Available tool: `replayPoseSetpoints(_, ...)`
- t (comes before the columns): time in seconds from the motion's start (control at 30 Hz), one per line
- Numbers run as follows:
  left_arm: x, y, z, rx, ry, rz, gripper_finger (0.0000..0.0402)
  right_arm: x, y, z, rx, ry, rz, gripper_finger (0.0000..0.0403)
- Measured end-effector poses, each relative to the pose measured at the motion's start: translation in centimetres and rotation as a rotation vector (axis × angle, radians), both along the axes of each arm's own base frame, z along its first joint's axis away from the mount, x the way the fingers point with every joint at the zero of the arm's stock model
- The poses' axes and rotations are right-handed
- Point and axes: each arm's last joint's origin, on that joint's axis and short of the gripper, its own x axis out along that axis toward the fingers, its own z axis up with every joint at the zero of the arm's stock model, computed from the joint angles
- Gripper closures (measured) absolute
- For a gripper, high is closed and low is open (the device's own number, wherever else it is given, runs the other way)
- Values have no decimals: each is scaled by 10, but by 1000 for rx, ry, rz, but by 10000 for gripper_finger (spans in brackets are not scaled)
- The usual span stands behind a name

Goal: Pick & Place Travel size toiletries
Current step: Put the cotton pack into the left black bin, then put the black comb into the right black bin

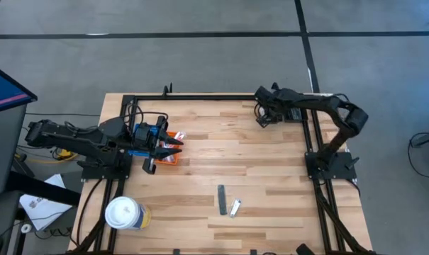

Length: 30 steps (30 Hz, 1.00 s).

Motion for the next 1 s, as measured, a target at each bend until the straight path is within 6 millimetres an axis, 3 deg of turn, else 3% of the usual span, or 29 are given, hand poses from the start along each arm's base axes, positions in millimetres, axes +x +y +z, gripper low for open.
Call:
replayPoseSetpoints(0.27, 0, 0, 0, 0, 0, 0, 309, -18, 14, 59, -150, -191, -3, 402)
replayPoseSetpoints(0.4, 0, 0, 0, 0, 0, 0, 309, -16, 21, 77, -201, -309, 36, 402)
replayPoseSetpoints(0.67, 0, 0, 0, 0, 1, 0, 309, 19, 56, 86, -198, -484, 236, 402)
replayPoseSetpoints(1.0, 0, 0, -1, -1, 16, -1, 309, 57, 139, 93, -140, -631, 529, 402)
